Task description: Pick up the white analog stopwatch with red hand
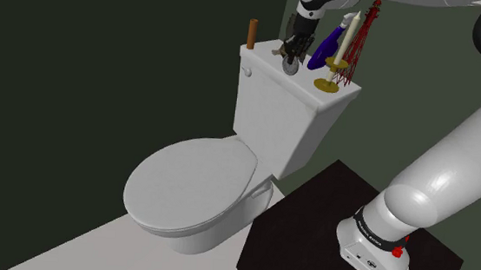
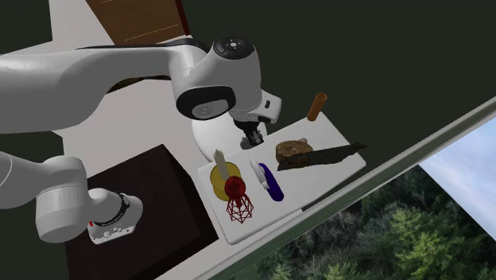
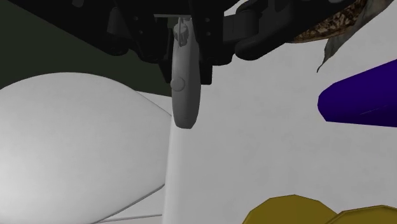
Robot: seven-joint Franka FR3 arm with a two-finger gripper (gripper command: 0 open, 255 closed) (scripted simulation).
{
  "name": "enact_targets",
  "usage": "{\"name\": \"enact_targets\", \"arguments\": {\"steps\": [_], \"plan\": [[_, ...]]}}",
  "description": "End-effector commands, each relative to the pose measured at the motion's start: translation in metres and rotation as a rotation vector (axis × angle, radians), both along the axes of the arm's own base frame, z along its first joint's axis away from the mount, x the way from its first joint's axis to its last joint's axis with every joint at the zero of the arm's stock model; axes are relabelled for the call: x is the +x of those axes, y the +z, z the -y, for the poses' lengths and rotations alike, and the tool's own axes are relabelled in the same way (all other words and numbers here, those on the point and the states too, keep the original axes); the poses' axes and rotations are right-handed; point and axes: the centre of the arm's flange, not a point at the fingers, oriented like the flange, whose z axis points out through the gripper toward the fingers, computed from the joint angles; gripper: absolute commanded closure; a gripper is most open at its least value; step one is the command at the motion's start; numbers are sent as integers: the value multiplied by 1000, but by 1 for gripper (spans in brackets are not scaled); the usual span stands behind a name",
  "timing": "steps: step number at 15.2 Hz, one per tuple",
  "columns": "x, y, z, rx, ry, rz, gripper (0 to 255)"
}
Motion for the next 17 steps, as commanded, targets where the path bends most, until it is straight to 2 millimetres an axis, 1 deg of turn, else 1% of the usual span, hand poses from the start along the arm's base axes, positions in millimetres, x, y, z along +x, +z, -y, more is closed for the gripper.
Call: {"name": "enact_targets", "arguments": {"steps": [1, 3, 17], "plan": [[0, 0, 0, 0, 1, -1, 255], [0, 0, 0, 0, 0, -1, 255], [0, 74, 0, 0, 0, -1, 255]]}}
